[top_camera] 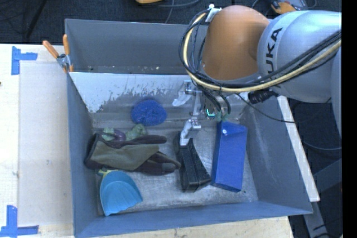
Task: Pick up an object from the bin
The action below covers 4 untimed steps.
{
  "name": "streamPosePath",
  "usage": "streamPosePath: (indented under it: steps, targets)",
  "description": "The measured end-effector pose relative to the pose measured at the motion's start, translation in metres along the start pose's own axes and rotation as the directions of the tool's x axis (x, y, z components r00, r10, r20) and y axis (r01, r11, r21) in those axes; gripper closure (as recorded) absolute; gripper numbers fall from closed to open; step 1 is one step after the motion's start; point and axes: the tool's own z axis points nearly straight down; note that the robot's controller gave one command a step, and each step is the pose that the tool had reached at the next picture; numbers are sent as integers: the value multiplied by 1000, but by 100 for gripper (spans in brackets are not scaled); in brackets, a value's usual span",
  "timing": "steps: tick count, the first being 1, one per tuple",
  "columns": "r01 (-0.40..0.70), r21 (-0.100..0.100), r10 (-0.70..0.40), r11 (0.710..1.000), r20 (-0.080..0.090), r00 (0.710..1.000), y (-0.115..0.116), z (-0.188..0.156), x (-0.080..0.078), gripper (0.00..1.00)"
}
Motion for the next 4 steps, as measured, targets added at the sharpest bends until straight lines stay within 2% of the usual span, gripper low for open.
streamPosePath:
  steps: [1,2,3,4]
  targets:
    - [-1,0,1,1000,8,1000,0,-5,-2,0]
    - [-45,-1,45,999,13,999,-6,48,12,0]
    - [-79,-7,79,997,45,996,-4,113,-6,100]
    - [-80,-7,80,997,45,996,-4,113,-6,100]
